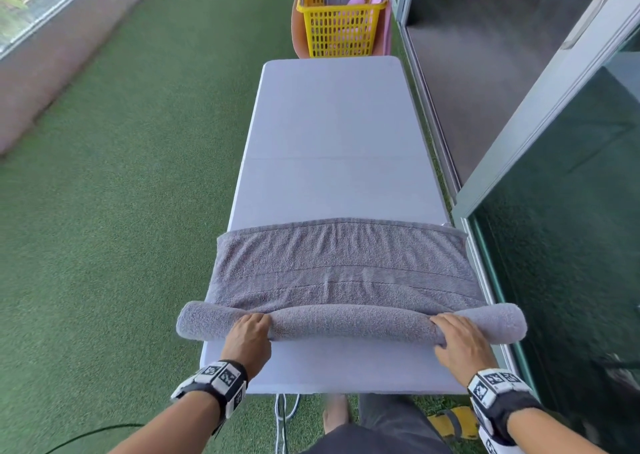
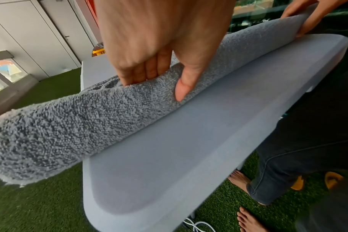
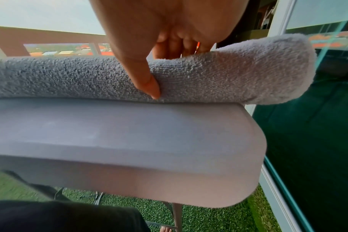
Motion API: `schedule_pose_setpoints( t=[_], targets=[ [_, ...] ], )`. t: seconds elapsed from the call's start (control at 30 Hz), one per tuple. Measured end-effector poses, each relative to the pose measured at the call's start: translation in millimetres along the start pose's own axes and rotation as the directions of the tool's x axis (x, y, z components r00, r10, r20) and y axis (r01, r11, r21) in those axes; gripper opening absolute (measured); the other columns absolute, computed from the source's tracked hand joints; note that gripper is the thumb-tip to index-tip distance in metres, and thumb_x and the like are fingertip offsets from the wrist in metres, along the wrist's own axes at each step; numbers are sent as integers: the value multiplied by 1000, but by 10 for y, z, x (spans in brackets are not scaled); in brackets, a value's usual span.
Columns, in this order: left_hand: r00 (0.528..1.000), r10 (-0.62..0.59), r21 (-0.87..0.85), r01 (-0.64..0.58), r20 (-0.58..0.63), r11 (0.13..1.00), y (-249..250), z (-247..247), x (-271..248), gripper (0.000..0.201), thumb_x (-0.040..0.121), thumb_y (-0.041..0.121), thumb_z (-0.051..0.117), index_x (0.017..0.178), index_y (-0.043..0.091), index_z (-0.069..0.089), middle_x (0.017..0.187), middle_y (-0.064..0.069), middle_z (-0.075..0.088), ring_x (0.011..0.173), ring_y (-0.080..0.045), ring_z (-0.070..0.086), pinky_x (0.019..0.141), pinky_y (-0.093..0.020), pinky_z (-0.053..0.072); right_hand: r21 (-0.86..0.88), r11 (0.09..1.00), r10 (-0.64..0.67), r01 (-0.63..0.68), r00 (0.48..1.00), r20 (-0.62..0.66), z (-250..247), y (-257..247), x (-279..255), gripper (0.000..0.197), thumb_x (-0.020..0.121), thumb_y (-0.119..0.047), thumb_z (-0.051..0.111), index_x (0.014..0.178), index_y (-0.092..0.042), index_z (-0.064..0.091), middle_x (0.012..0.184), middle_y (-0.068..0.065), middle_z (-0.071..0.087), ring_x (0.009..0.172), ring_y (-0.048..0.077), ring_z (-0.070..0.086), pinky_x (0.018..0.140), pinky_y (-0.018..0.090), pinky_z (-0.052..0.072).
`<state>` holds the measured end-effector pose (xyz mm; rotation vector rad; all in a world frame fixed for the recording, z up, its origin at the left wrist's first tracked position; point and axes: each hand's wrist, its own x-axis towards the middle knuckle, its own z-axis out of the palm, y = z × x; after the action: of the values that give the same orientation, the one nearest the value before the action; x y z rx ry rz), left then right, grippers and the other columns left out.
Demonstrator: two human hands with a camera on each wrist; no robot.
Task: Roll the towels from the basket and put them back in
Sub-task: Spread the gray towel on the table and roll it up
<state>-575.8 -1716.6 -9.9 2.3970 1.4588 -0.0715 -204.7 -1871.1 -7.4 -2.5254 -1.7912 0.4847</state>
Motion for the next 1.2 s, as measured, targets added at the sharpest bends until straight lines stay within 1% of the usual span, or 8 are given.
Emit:
schedule_pose_setpoints(
  t=[0.13, 0.3, 0.4, 0.5, 0.63, 0.83, 1.07, 1.2],
  targets=[
    [997, 19, -33, -16, 79, 999, 2, -28, -109, 23, 85, 14, 60, 107, 13, 65, 103, 1, 66, 92, -12, 59, 89, -24, 47, -32, 999, -3, 6, 997, 83, -64, 6, -85, 48, 79, -31, 63, 126, -22, 59, 126, -7, 59, 118, 13, 51, 109, 28, 31],
    [995, 17, -46, -12, 96, 999, -60, -162, 122, 20, 95, 20, 42, 93, 12, 60, 89, 1, 59, 80, -18, 59, 66, -17, 42, -80, 997, 30, -17, 987, 159, -270, -16, 119, 43, 91, -32, 42, 133, -25, 51, 137, -8, 52, 126, 10, 45, 116, 33, 17],
    [997, 40, -21, -42, -72, 999, -116, -89, 195, 40, 97, 15, 38, 133, 2, 47, 131, -12, 55, 121, -29, 51, 108, -38, 34, -10, 1000, -1, 1, 1000, -12, -246, -27, 194, 54, 97, -38, 21, 148, -23, 32, 154, -9, 31, 141, 12, 28, 118, 40, 9],
    [997, 69, 36, -69, -21, 997, -187, 60, 57, 68, 95, 49, 37, 146, 6, 27, 149, -5, 24, 142, -25, 21, 115, -40, 9, -37, 999, -25, 30, 993, 116, -134, -56, 66, 66, 96, -56, 34, 152, -26, 17, 156, -14, 14, 147, 10, 9, 119, 38, 0],
    [994, 85, 150, -94, 66, 984, -149, 153, -151, 82, 60, 34, 86, 130, 6, 54, 132, -12, 57, 126, -28, 51, 109, -46, 29, -149, 989, -11, 24, 996, 85, -55, -73, -46, 77, 79, -46, 66, 146, -28, 32, 151, -10, 35, 140, 12, 28, 117, 41, 12],
    [993, 115, 148, -108, -41, 983, -55, 36, -72, 47, 51, 15, 88, 91, 15, 63, 87, -1, 67, 80, -19, 63, 89, -40, 53, -157, 987, 32, -14, 993, 112, -109, -105, 90, 69, 77, -35, 71, 139, -32, 41, 141, -15, 47, 133, 8, 38, 116, 40, 15],
    [993, 100, 103, -106, 63, 989, -58, -74, -115, 25, 87, 40, 52, 98, 19, 58, 96, 4, 63, 86, -10, 53, 94, -35, 47, -174, 985, 34, 4, 977, 212, -229, -111, 104, 41, 78, -45, 55, 118, -35, 57, 124, -13, 60, 119, 12, 48, 112, 42, 19],
    [999, 43, 53, -43, 2, 998, -102, -102, 30, 55, 100, 40, 16, 145, 12, 32, 151, -3, 32, 138, -21, 32, 119, -46, 10, -95, 995, 42, -34, 995, 87, -301, -99, 270, 51, 98, -42, 34, 148, -32, 28, 156, -12, 24, 143, 11, 22, 118, 50, -1]
  ],
)
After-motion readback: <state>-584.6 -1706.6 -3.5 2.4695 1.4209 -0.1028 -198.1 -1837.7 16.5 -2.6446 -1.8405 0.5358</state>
